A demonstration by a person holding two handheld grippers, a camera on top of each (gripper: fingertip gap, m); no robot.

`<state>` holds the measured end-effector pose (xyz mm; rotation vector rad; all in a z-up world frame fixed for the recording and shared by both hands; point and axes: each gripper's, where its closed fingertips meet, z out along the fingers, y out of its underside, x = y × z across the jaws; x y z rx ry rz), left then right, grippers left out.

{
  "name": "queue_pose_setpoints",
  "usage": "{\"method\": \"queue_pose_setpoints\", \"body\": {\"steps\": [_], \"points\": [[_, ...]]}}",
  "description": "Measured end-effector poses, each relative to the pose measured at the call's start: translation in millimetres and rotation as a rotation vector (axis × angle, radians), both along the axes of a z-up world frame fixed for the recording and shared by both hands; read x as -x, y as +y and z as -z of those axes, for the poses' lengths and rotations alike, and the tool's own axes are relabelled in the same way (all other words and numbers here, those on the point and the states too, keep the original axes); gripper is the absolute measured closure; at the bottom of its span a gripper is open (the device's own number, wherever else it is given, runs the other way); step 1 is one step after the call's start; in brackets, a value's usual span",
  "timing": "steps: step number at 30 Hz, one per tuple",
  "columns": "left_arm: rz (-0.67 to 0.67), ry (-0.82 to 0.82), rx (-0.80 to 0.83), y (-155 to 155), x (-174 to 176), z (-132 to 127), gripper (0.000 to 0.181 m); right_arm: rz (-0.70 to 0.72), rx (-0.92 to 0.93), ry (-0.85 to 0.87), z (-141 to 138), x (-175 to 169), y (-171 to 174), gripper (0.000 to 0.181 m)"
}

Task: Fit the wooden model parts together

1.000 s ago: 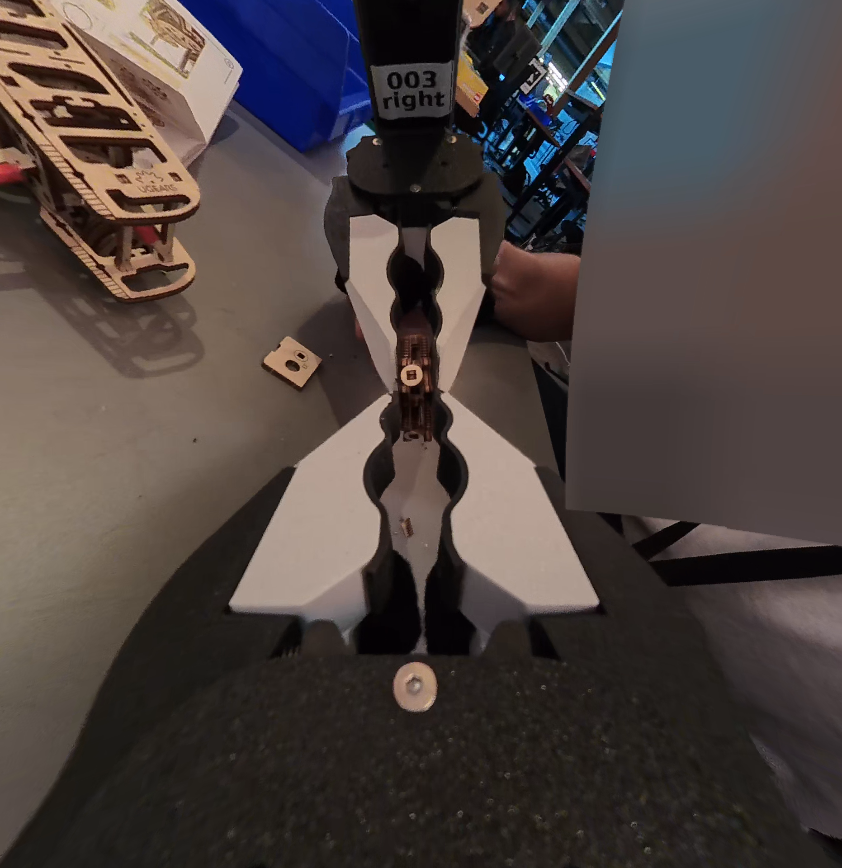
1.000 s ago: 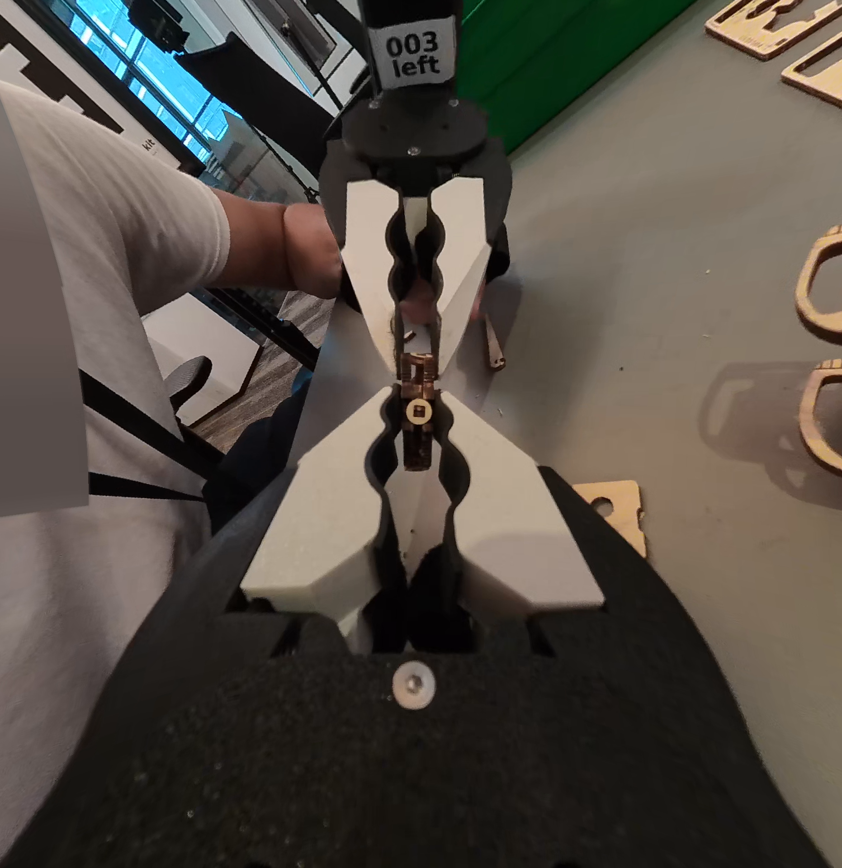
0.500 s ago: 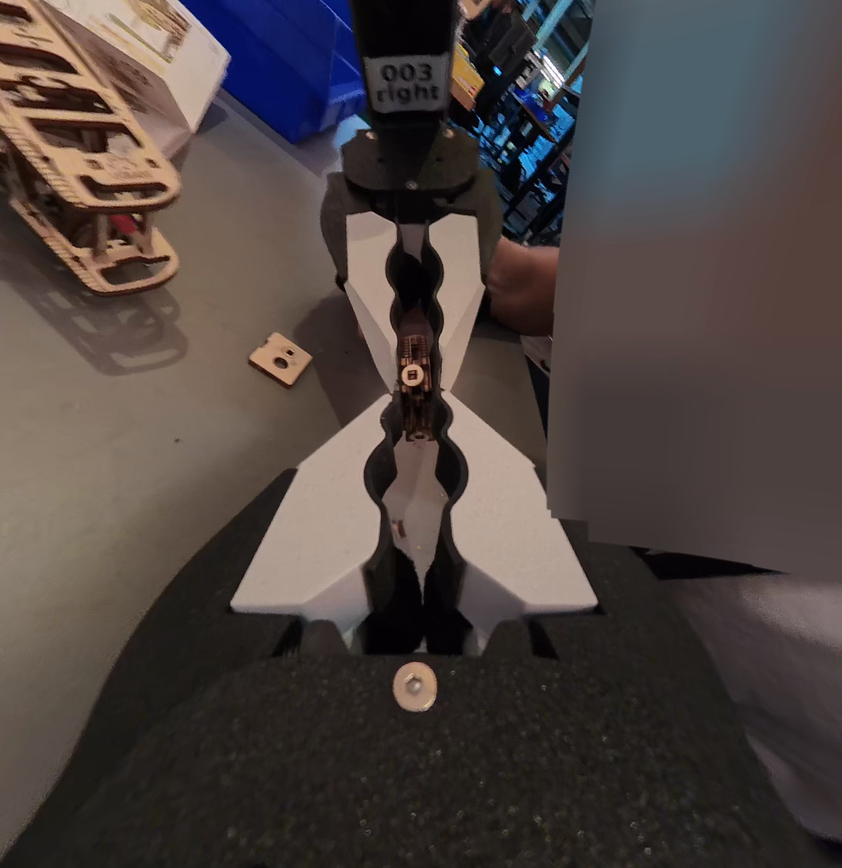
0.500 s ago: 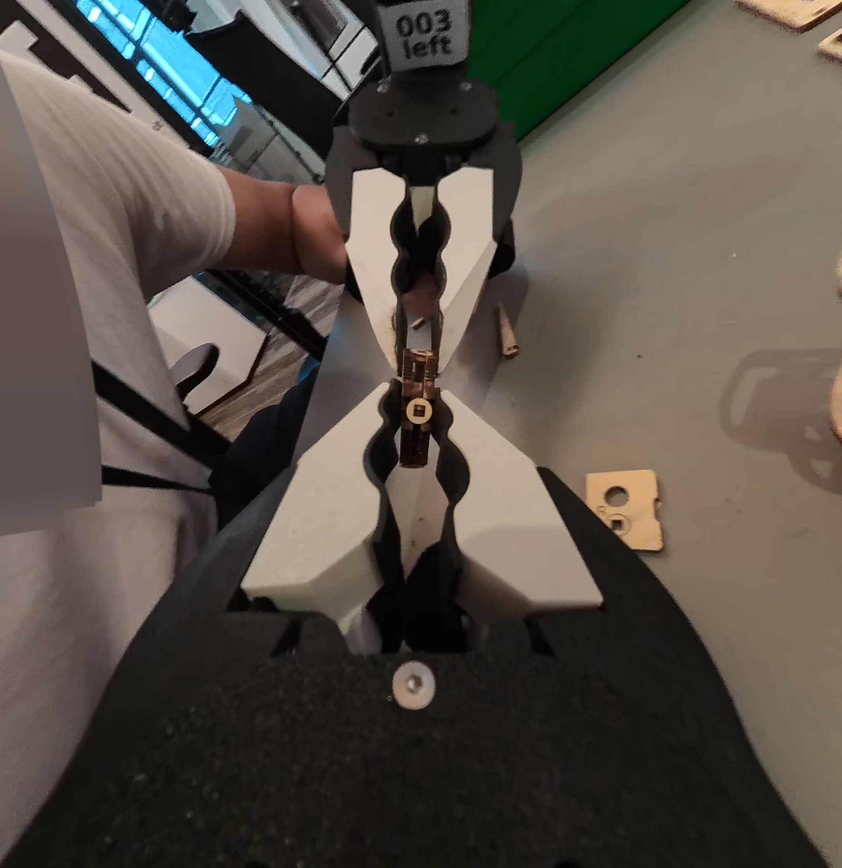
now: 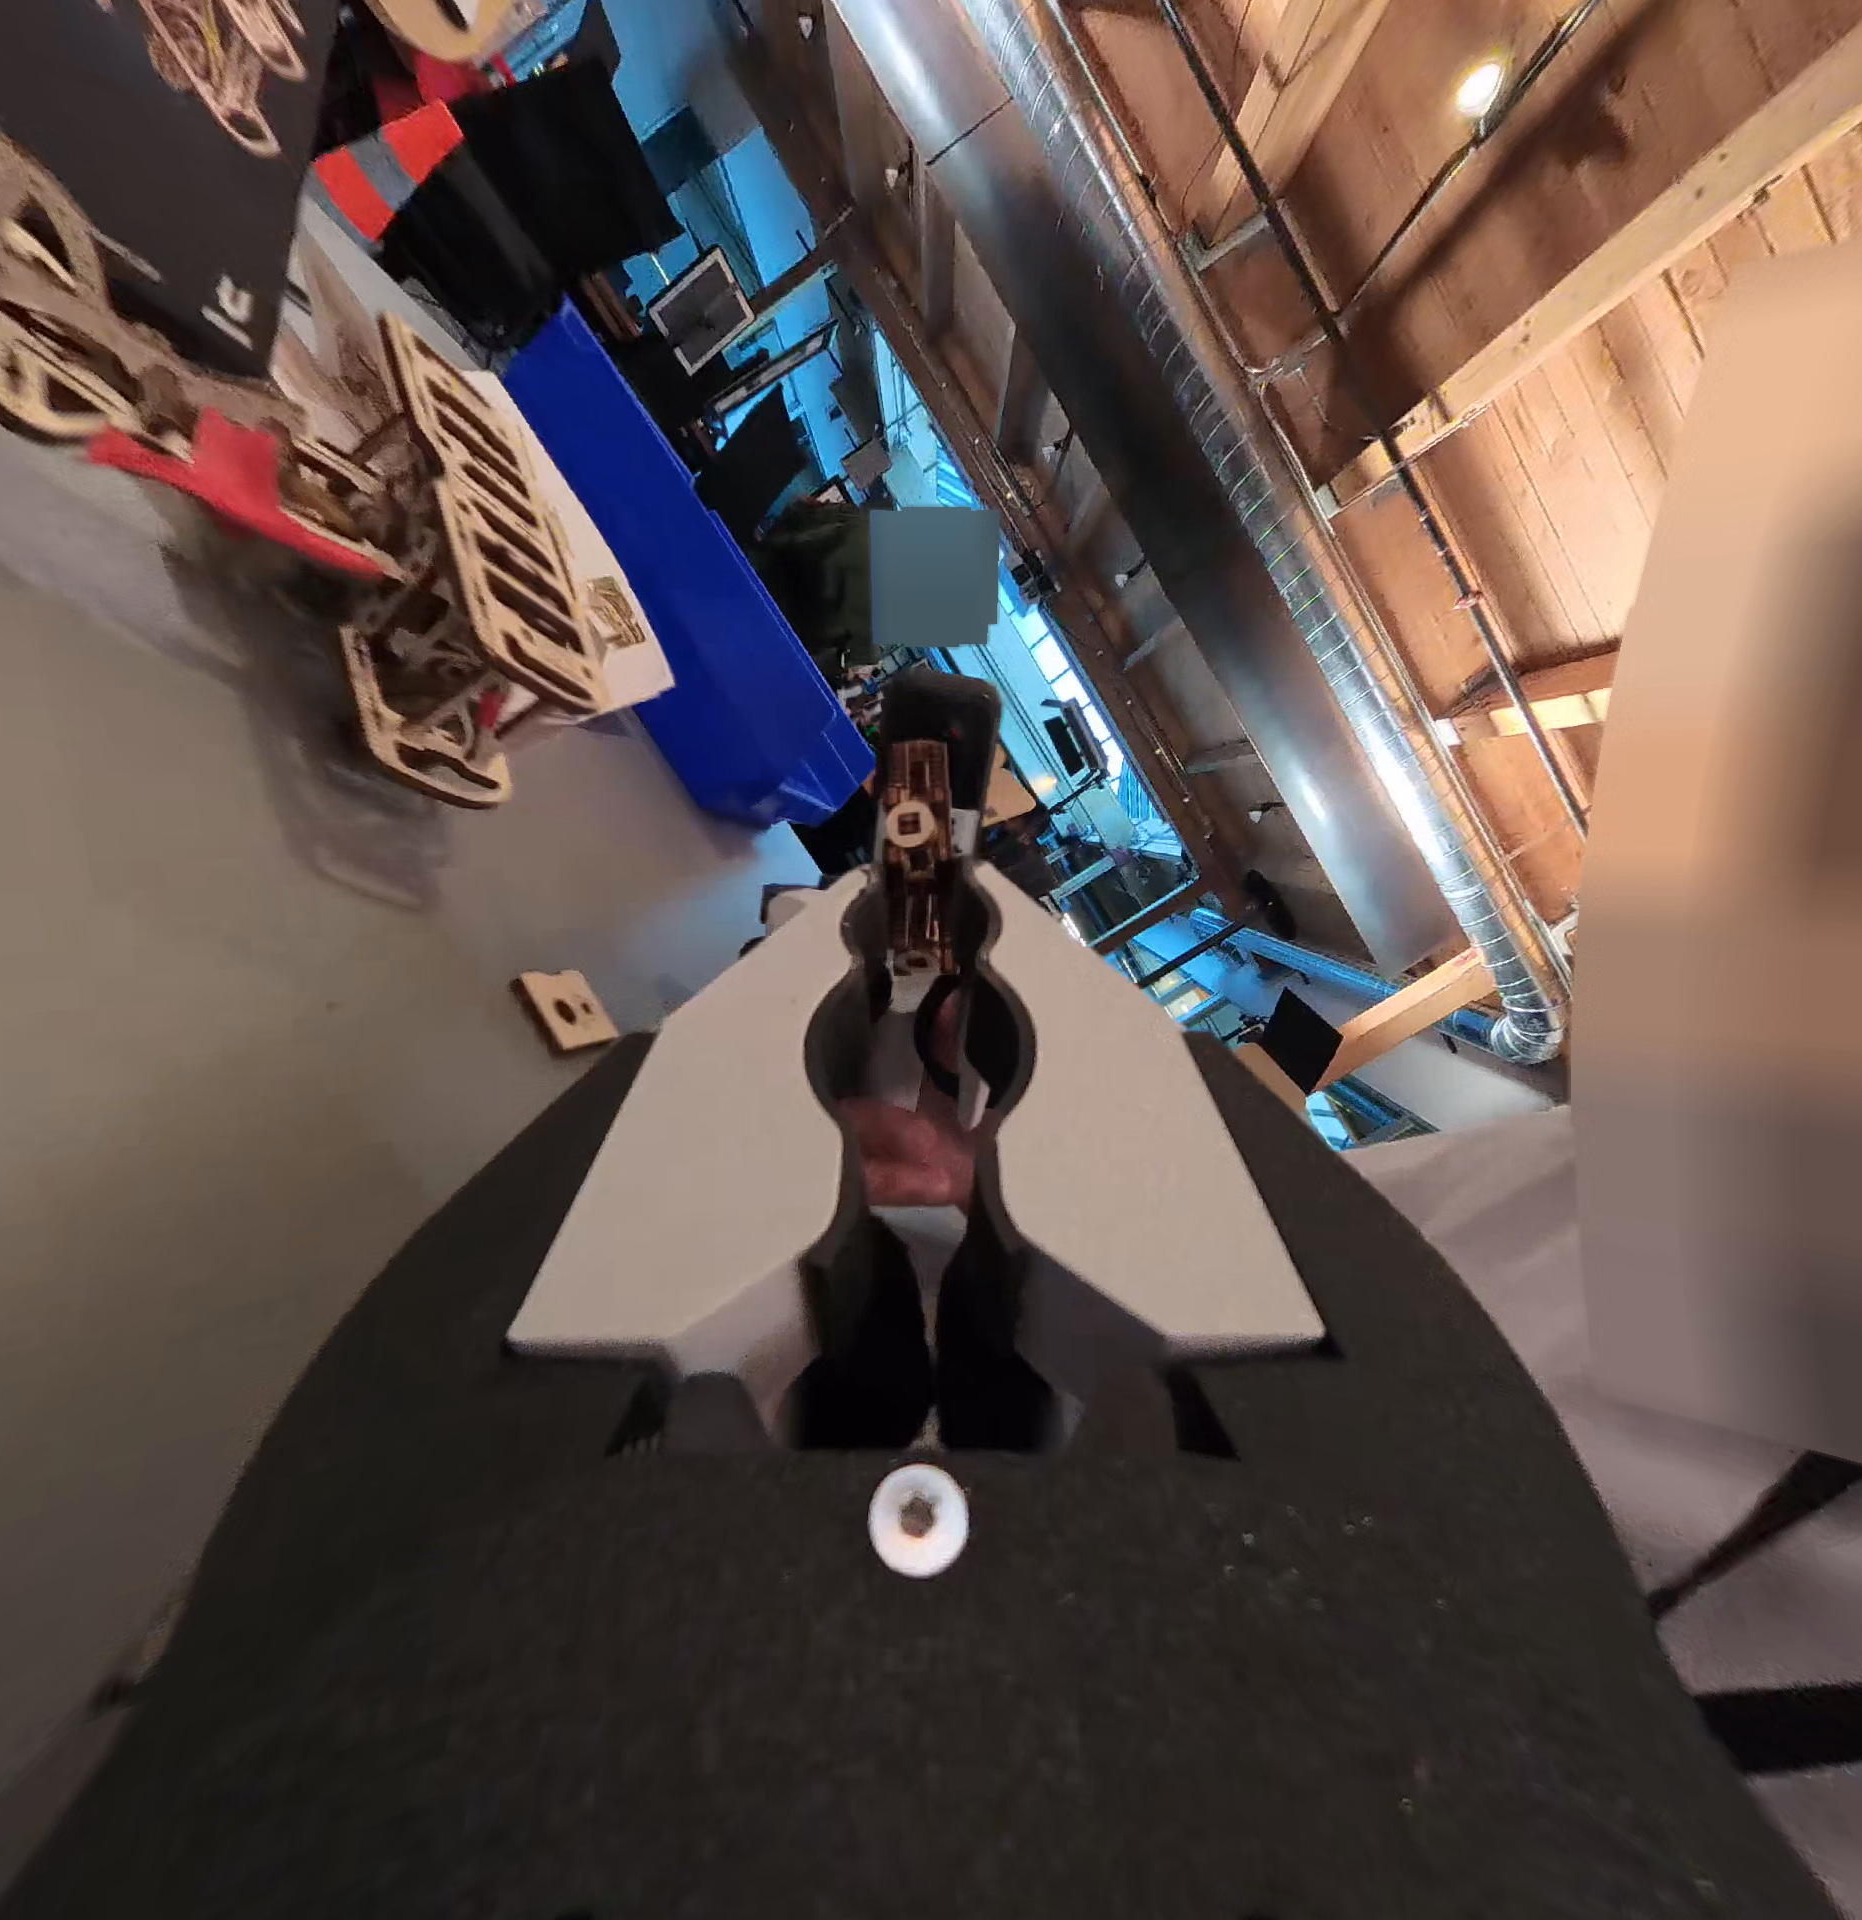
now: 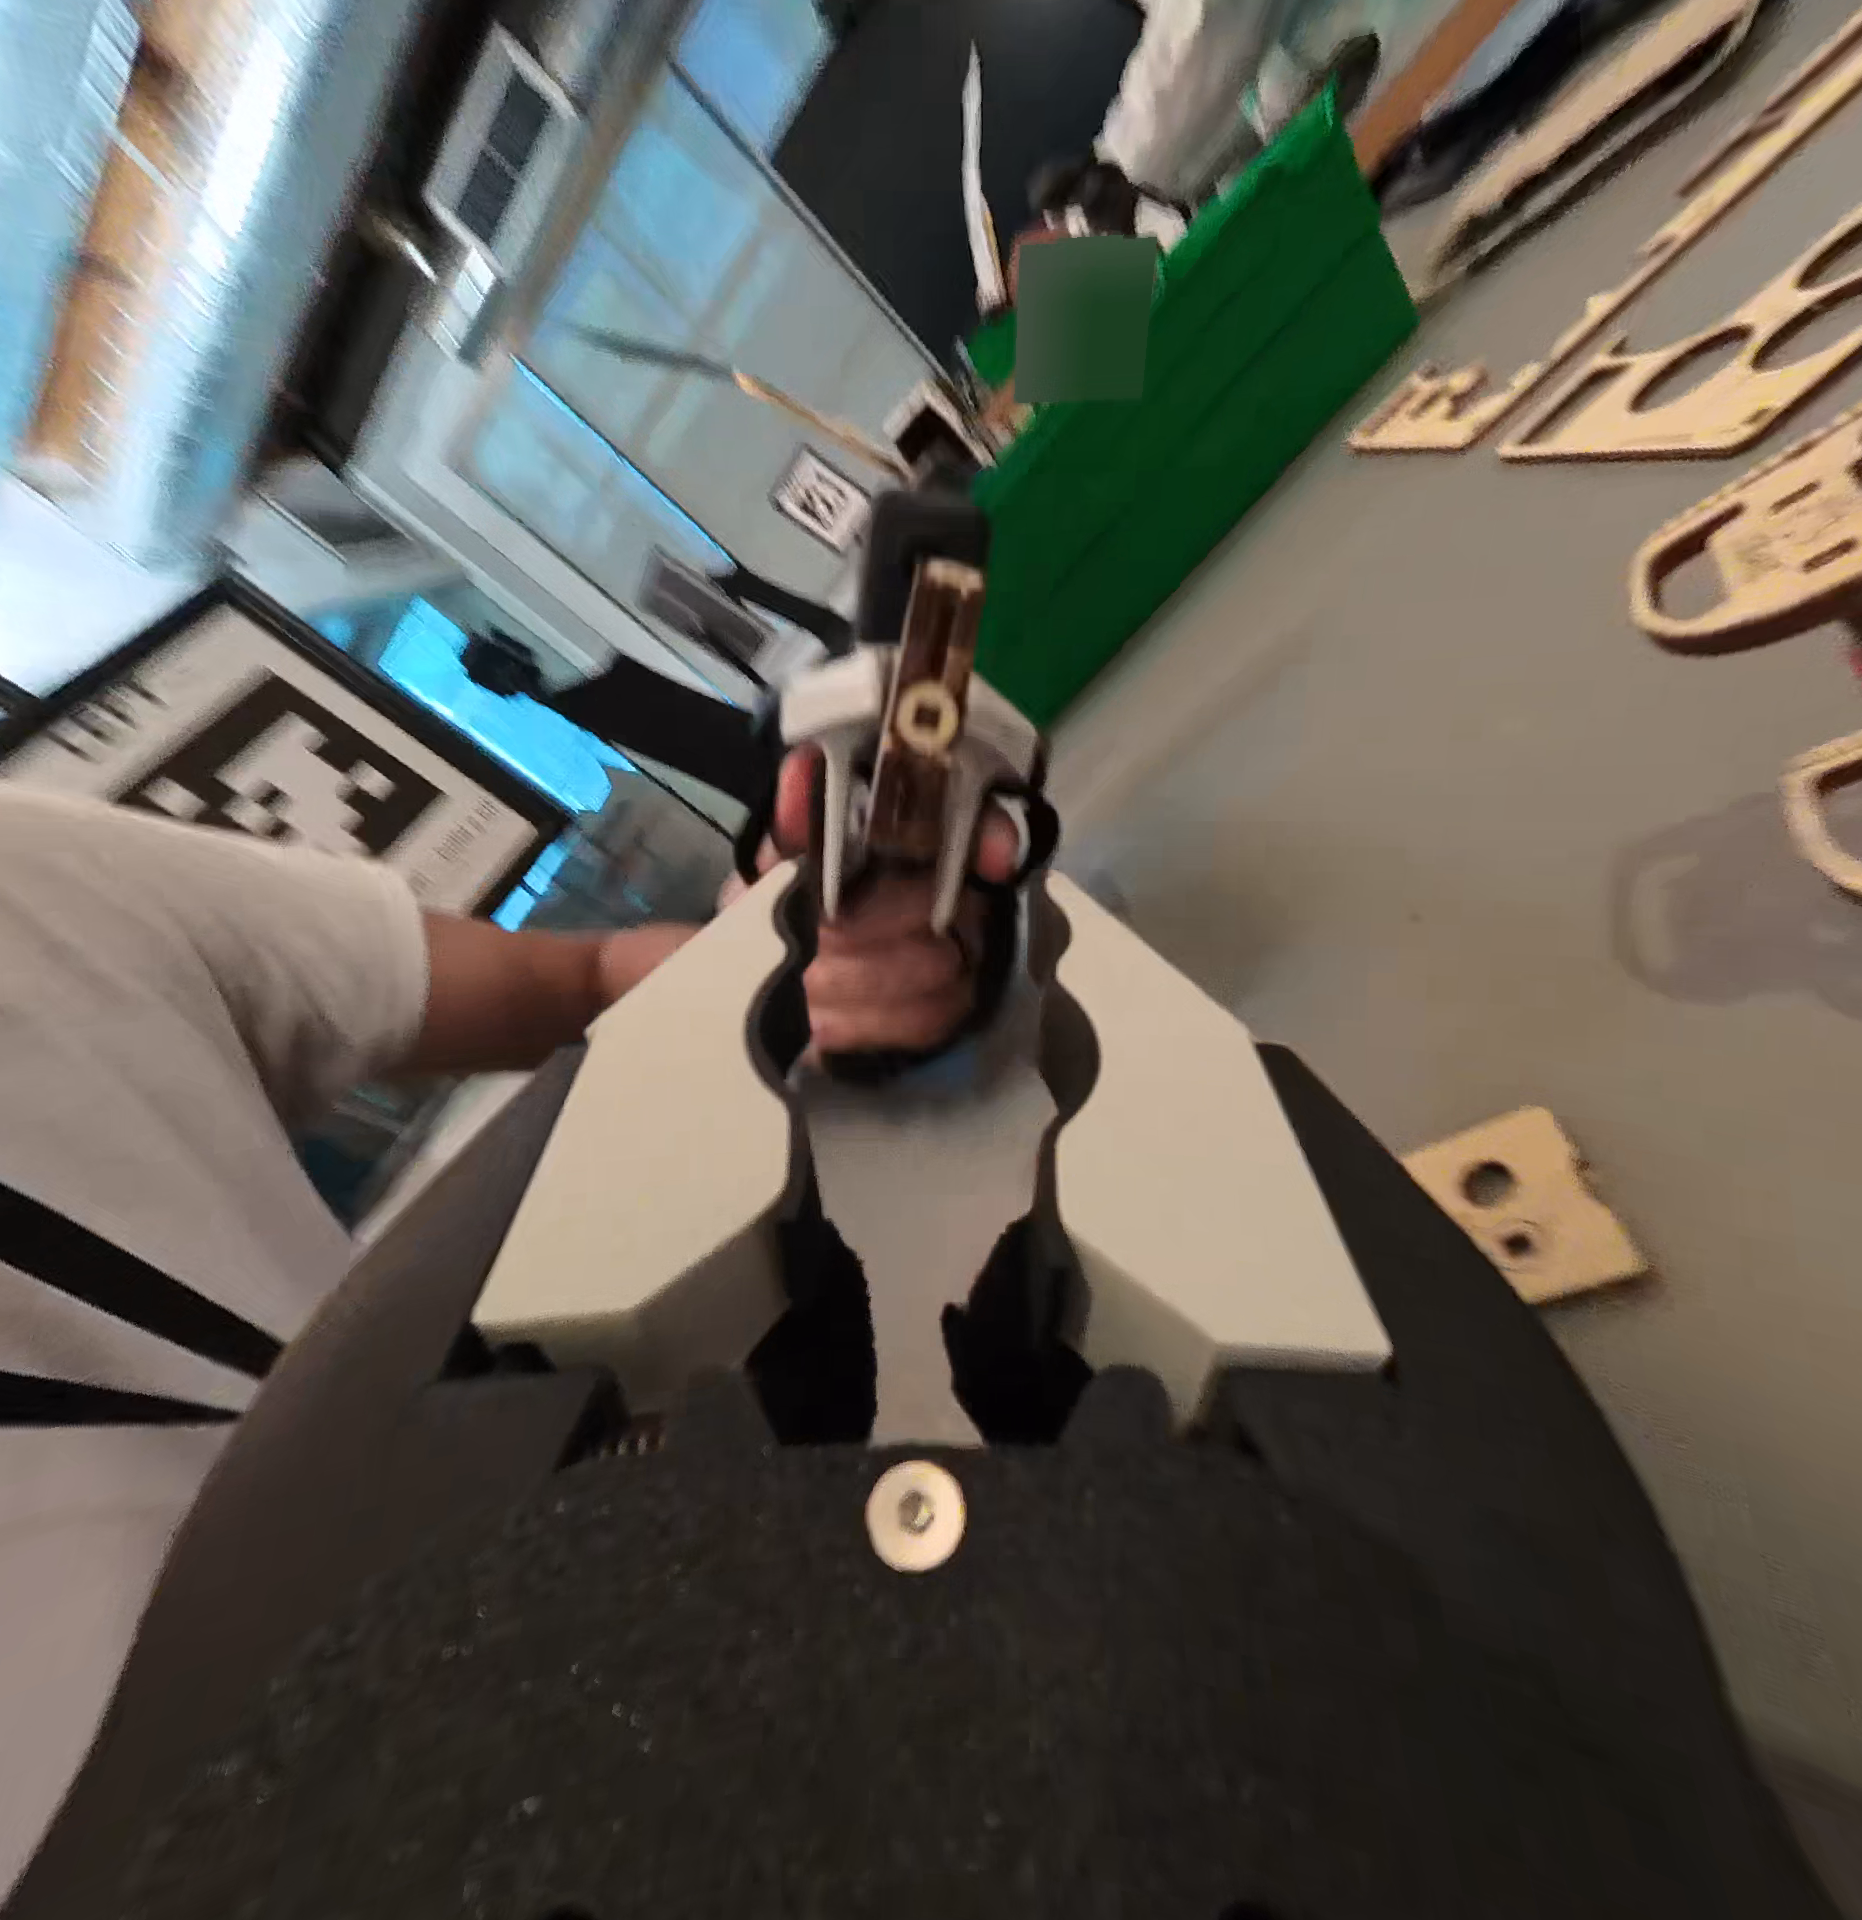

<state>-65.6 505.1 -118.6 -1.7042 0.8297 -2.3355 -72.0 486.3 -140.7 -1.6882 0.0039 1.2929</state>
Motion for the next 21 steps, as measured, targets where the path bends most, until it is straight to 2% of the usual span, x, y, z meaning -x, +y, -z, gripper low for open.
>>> {"method": "queue_pose_setpoints", "body": {"steps": [2, 6, 15, 21], "points": [[-0.017, -0.013, 0.001, -12, -2, -1, 0.173, 0.017, -0.039, 0.112, -13, -1, -2, 0.147], [-0.061, -0.022, -0.01, -25, -5, -1, 0.173, 0.02, -0.047, 0.048, -11, 4, -7, 0.168], [-0.052, 0.025, -0.094, -43, -4, 7, 0.172, -0.034, 0.0, 0.086, -8, 7, -17, 0.169], [-0.079, -0.001, -0.1, -44, -3, 3, 0.173, -0.082, 0.001, 0.017, -5, 13, -20, 0.167]]}}
